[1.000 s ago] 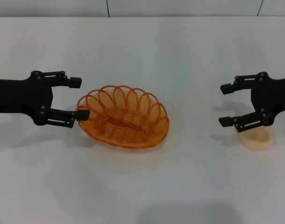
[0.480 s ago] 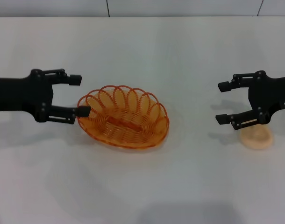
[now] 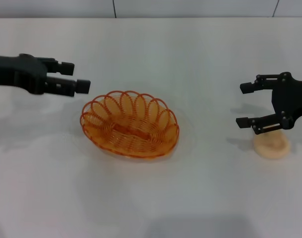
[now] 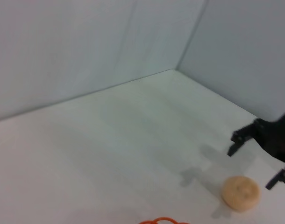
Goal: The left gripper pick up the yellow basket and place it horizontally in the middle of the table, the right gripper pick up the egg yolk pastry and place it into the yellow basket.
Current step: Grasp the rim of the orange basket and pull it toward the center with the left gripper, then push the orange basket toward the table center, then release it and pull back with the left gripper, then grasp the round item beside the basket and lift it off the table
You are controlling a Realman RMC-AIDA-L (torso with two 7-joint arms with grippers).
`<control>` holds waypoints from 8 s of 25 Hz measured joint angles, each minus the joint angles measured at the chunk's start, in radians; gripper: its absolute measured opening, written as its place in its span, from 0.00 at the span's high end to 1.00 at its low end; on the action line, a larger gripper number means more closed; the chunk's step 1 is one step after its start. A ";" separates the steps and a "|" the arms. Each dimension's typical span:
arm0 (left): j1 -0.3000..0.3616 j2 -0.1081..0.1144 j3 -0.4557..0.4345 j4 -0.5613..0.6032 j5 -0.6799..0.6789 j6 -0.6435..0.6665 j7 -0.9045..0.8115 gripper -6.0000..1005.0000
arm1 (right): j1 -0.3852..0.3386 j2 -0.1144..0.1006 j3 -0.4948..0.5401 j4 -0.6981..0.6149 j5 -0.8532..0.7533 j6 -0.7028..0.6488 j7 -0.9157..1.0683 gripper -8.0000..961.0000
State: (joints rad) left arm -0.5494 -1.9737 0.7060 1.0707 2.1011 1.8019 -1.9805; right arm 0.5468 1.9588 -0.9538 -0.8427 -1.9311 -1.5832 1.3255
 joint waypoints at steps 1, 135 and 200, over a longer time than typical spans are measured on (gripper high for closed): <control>-0.005 0.003 0.002 0.013 0.008 0.001 -0.047 0.12 | -0.001 0.000 0.002 0.000 0.000 -0.001 0.000 0.12; -0.204 -0.063 0.229 -0.124 0.249 -0.246 -0.696 0.17 | -0.089 0.026 0.033 -0.111 0.021 -0.033 -0.064 0.12; 0.183 -0.039 0.097 -0.169 -0.004 0.008 0.715 0.13 | 0.062 0.051 -0.094 -0.401 -0.586 -0.132 0.740 0.15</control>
State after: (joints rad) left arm -0.3665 -2.0124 0.8029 0.9019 2.0973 1.8099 -1.2657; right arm 0.6086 2.0100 -1.0483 -1.2439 -2.5169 -1.7147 2.0655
